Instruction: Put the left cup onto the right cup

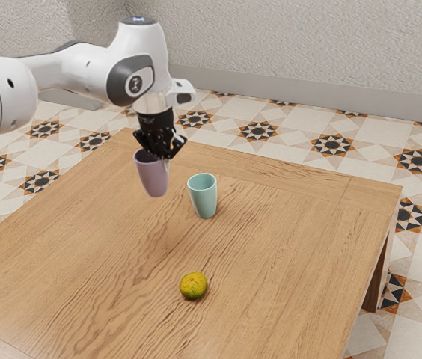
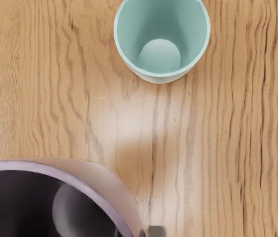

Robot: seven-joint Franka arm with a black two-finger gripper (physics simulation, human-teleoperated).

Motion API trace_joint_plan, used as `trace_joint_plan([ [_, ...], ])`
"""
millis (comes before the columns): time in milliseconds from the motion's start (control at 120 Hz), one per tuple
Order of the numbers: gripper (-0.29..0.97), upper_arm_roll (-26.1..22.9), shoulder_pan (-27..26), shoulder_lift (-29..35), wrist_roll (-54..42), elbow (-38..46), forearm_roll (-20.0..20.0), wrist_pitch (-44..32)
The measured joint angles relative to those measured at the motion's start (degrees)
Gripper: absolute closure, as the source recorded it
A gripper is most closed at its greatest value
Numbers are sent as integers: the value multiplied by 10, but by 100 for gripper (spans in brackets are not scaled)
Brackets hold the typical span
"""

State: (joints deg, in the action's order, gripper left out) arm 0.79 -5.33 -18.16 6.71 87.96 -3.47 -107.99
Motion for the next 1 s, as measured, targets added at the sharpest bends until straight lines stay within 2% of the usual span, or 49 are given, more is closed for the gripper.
trace_joint_plan([
  [267,79,0,-24,-124,3,-190,-1,58],
  [392,79,1,-41,-172,2,-250,-1,72],
  [592,79,12,-46,-208,-8,-296,-1,79],
  [1000,79,23,-37,-243,-43,-331,-1,62],
])
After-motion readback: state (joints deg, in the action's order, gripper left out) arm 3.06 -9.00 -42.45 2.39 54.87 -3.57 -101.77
